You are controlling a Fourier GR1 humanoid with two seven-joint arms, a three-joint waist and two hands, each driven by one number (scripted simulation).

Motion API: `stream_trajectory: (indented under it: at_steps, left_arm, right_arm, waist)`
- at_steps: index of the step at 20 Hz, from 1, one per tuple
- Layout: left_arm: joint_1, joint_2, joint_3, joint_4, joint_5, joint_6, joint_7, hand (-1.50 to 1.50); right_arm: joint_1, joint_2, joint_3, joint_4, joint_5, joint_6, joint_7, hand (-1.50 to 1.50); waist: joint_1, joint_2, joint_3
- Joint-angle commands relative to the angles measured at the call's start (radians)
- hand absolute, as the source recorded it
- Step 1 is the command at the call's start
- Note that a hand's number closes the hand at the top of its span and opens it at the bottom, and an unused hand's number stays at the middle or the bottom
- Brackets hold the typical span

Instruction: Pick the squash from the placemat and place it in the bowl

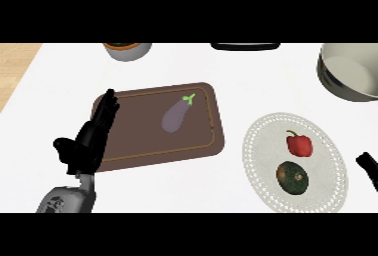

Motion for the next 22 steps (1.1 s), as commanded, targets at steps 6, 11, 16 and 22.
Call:
stream_trajectory:
  at_steps: [6, 11, 16, 22]
  left_arm:
    - [0.008, -0.009, 0.0, -0.004, -0.005, -0.013, -0.007, 0.0]
    - [-0.005, -0.008, -0.001, -0.067, -0.013, -0.007, 0.068, 0.0]
    - [-0.053, -0.017, 0.048, 0.05, 0.0, -0.032, -0.005, 0.0]
    - [-0.041, -0.045, 0.027, -0.017, -0.033, -0.026, 0.053, 0.0]
  right_arm:
    - [-0.017, -0.158, -0.046, -0.076, 0.016, 0.109, 0.402, -1.5]
    - [-0.061, -0.128, 0.032, -0.026, 0.086, 0.156, 0.505, -1.5]
    - [-0.241, -0.081, 0.064, 0.079, 0.144, 0.23, 0.612, -1.5]
    - [-0.134, -0.002, -0.017, 0.114, 0.163, 0.333, 0.446, -1.5]
  waist:
    - [0.014, 0.002, 0.0]
    - [0.014, 0.001, 0.002]
    - [0.015, 0.004, 0.001]
    - [0.009, 0.001, 0.002]
